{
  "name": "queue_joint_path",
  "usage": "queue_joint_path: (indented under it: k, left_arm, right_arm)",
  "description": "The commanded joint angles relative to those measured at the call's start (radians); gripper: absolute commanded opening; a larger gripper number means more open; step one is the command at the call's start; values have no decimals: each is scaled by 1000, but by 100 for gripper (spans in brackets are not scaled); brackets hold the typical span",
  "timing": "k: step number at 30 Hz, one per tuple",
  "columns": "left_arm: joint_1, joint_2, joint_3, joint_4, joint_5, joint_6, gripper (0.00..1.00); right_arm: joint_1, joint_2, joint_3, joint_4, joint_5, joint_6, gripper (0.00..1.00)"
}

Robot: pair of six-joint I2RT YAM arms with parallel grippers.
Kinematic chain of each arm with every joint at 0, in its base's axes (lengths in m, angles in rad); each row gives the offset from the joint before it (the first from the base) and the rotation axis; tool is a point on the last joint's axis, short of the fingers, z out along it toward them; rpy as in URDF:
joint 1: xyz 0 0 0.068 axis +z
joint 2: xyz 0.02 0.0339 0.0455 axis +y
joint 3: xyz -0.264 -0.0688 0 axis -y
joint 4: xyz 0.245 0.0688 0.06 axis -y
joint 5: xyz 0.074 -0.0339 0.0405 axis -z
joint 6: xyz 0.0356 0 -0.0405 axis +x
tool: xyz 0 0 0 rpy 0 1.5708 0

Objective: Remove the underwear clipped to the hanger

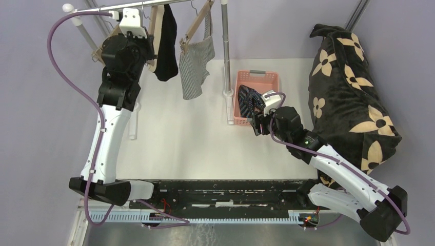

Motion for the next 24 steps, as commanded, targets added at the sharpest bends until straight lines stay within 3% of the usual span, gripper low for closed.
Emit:
queue_joint_path:
  k: [1, 17, 24]
  left_arm:
    - [2, -95, -64, 88, -4, 51, 3]
    - [3, -252, -255, -33, 57, 40, 3]
    - [3, -456, -344, -311, 178, 26, 3]
  right_arm:
    - [8, -9, 56, 22, -6, 11, 67]
    - [9, 4, 121, 20, -11, 2, 67]
    - [9, 9, 119, 66, -93, 47, 70]
